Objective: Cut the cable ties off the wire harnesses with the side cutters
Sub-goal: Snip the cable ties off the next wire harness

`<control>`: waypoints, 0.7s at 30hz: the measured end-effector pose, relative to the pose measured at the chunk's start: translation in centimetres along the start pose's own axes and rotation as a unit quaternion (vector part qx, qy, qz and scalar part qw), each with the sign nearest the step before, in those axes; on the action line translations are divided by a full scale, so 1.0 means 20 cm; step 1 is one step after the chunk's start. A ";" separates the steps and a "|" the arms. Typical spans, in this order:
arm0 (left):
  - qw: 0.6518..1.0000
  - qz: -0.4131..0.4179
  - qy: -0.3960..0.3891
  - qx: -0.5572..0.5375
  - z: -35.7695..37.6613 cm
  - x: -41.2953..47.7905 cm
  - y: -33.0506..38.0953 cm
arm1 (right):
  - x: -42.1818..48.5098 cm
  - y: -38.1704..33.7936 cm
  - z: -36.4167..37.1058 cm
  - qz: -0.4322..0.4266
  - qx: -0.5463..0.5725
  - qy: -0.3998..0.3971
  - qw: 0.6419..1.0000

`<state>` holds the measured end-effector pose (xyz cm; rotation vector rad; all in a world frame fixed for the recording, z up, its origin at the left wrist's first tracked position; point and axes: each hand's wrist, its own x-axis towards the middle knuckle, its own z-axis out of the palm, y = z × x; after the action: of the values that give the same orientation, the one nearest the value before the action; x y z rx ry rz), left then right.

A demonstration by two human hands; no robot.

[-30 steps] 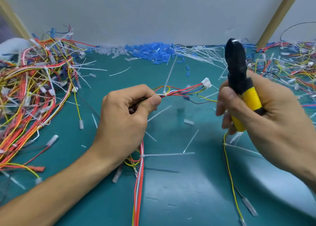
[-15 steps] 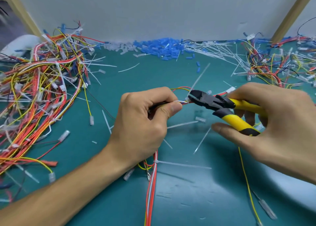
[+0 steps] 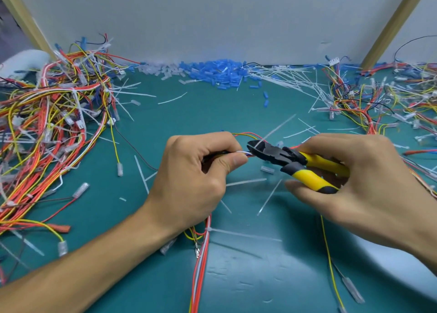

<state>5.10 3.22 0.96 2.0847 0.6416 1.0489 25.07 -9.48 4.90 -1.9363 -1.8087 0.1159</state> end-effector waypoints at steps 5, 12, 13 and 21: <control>1.000 0.016 0.000 0.019 0.00 -0.01 0.00 | -0.01 -0.01 -0.02 0.016 0.018 -0.032 0.999; 0.999 0.030 -0.004 0.030 0.02 -0.01 -0.01 | -0.01 -0.01 -0.01 0.021 0.005 -0.036 0.999; 0.999 0.028 -0.001 0.027 0.01 -0.02 -0.02 | -0.01 -0.01 0.00 0.023 0.002 -0.034 0.999; 0.999 0.021 -0.037 -0.018 0.01 -0.02 -0.02 | 0.00 0.02 -0.04 0.006 -0.044 -0.049 0.998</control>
<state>5.05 3.10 0.39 2.1040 0.5416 0.9929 25.65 -9.72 5.40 -2.0353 -1.8953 0.1391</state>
